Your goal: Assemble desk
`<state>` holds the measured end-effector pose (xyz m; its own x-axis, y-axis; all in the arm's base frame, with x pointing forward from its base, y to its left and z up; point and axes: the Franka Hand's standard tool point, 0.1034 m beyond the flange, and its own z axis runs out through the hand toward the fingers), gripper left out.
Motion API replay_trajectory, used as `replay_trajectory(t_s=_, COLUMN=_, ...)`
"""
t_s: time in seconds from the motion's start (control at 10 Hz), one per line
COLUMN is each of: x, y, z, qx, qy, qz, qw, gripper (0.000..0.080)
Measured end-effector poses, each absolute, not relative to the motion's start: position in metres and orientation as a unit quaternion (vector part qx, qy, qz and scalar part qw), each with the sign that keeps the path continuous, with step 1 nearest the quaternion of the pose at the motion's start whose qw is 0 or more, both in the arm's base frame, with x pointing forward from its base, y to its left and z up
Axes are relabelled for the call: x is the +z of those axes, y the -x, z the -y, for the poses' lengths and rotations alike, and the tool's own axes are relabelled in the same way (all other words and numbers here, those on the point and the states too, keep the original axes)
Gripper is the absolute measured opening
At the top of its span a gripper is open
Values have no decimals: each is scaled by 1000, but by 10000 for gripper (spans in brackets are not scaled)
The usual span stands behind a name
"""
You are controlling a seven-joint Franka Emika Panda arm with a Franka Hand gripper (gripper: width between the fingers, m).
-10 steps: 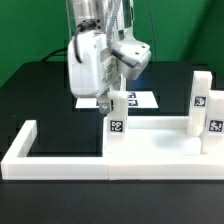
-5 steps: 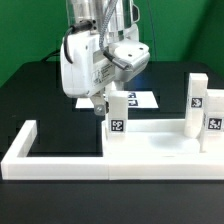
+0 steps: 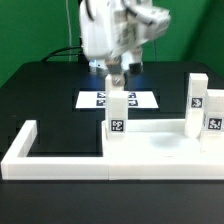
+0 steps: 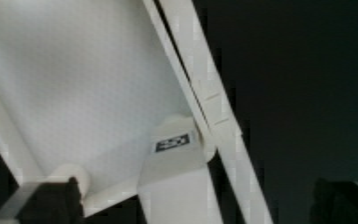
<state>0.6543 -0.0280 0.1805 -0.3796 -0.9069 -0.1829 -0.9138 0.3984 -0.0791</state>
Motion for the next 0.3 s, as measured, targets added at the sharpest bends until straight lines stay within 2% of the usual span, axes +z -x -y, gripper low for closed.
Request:
replay_trajectory(t_s=0.1, x=184, y=-659, z=29, qx=18, qy=551, qz=-828, qw=100, gripper=648)
replay_trajectory(t_s=0.3, x=181, y=-659, z=29, qx=16, qy=552, qz=-828, qw=99, gripper=649)
